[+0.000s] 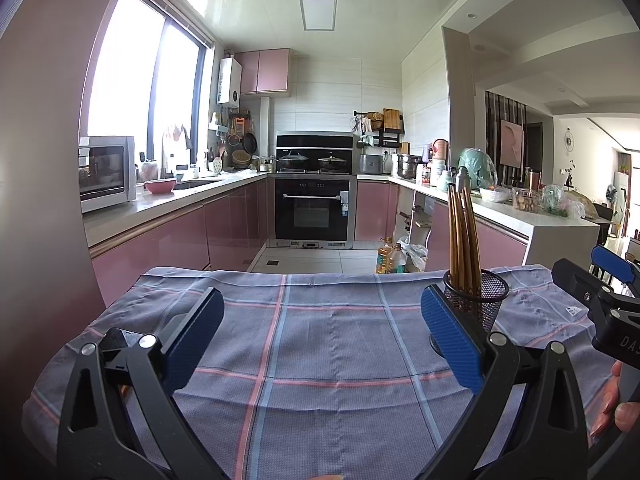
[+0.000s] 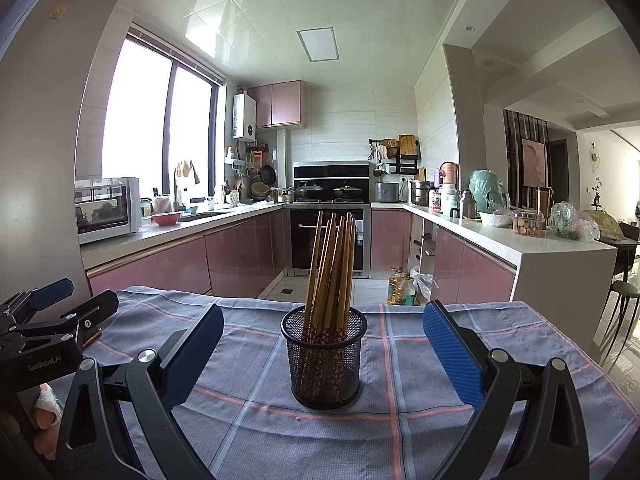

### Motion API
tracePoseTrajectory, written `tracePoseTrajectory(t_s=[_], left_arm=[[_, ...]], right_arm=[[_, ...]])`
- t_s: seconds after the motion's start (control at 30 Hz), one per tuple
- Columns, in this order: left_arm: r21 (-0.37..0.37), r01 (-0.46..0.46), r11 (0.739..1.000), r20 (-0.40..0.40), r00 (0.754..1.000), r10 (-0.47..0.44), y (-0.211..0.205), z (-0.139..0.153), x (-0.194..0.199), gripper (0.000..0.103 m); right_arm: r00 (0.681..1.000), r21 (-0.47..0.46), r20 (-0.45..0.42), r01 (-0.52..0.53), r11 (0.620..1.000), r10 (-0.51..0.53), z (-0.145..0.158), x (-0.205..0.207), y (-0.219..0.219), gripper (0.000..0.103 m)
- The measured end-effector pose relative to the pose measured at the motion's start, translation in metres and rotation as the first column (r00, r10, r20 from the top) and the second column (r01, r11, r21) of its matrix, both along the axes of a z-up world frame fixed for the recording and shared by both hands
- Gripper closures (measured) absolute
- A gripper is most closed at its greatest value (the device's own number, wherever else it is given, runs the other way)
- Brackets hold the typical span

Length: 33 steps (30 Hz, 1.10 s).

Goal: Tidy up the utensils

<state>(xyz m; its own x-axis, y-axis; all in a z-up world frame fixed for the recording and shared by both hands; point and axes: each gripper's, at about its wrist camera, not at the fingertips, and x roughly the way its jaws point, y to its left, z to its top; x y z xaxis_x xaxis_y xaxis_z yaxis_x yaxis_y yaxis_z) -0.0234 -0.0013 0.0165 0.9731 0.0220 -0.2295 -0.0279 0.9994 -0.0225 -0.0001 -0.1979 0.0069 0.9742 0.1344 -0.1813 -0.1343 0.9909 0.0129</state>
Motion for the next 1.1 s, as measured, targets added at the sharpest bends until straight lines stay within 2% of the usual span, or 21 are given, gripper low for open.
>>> tracePoseTrajectory(t_s=[1.1], left_arm=[[0.001, 0.000, 1.000, -0.001, 1.000, 0.000, -0.0003, 0.0000, 0.0000, 0.006]], right_arm=[[1.000, 0.003, -0.003, 0.000, 1.000, 0.000, -0.0028, -0.0007, 0.0027, 0.006]])
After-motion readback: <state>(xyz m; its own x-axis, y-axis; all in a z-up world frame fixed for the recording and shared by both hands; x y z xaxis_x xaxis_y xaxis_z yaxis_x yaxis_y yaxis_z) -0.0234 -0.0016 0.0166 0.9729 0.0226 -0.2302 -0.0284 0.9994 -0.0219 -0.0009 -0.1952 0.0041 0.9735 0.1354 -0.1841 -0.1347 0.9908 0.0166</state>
